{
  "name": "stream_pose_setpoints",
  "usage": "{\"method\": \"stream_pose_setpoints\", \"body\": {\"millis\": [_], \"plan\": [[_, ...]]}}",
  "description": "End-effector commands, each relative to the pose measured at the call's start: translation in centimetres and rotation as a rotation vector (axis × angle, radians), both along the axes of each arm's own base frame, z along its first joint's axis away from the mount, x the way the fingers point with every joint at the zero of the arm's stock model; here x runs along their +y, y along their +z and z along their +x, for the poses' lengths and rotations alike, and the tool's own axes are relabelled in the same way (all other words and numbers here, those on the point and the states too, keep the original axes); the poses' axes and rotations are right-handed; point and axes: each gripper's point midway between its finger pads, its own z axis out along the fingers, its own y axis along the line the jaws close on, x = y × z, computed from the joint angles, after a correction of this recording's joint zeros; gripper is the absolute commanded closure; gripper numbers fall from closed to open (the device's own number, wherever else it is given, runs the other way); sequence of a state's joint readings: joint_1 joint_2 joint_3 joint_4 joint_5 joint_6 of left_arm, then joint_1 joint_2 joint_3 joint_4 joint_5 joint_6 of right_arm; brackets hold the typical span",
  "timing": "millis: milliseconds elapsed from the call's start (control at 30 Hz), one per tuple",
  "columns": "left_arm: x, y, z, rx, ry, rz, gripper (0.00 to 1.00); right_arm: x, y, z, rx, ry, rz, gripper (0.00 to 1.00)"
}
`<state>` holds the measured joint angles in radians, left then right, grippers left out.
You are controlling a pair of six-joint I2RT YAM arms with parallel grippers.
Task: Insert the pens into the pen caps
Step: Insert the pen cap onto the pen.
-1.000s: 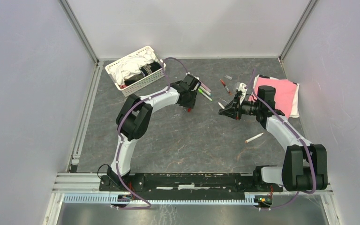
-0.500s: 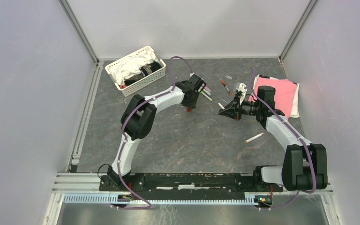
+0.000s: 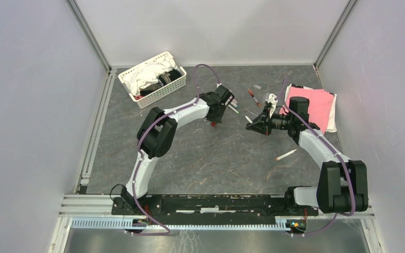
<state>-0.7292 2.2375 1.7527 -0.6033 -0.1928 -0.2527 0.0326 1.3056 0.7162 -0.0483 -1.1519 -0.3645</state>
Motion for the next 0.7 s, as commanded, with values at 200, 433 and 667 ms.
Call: {"method": "stream_pose_setpoints", "body": {"millis": [200,433,667], "plan": [[-0.9,9.5,-0.7,-0.227,0.049,-0.324,0.98,0.8,1.7,0.0,-0.059,0.032,0.051,1.0],[-0.6,18.6,-4.5,-0.435,0.053,-0.782,0.98,2.2,2.7,-1.2,-0.06,0.055,0.115,1.0],[1.4,25.2,-8.5,-0.576,0.052,-1.151,0.98,4.5,4.1,-3.3,-0.01,0.101,0.211,1.0]]}}
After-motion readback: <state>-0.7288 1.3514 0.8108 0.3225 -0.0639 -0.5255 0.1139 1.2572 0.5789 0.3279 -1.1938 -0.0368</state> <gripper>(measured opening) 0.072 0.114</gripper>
